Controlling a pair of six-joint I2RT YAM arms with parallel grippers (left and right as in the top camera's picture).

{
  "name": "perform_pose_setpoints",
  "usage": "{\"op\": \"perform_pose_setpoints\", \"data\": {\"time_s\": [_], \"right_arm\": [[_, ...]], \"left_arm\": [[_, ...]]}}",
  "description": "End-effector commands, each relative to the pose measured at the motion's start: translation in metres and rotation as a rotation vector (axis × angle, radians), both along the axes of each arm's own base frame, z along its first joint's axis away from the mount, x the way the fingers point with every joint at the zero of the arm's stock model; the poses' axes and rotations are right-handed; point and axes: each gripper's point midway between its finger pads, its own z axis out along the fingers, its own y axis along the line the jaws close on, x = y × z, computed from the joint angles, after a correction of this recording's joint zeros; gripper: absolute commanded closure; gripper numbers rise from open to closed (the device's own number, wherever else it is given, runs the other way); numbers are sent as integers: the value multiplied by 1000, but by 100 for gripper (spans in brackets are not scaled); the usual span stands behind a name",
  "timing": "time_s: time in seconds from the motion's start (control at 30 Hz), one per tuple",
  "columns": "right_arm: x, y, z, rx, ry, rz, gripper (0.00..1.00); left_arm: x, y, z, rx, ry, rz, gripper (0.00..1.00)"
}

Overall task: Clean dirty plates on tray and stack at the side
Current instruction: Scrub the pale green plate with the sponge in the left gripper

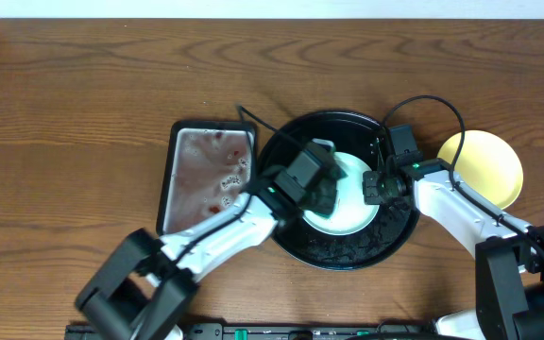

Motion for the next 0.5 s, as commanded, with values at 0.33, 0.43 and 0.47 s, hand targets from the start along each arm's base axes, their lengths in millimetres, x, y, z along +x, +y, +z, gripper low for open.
{"op": "perform_pose_setpoints", "data": {"time_s": [0.33,0.43,0.47], "right_arm": [[-18,-1,-17,-2,69,2,99],[-18,-1,-17,0,70,2,99],[-18,0,-17,7,71,4,99]], "left_arm": [[11,-1,-58,99,-15,133,93],[18,23,-65,163,0,188,93],[20,32,-66,177,16,204,93]]}}
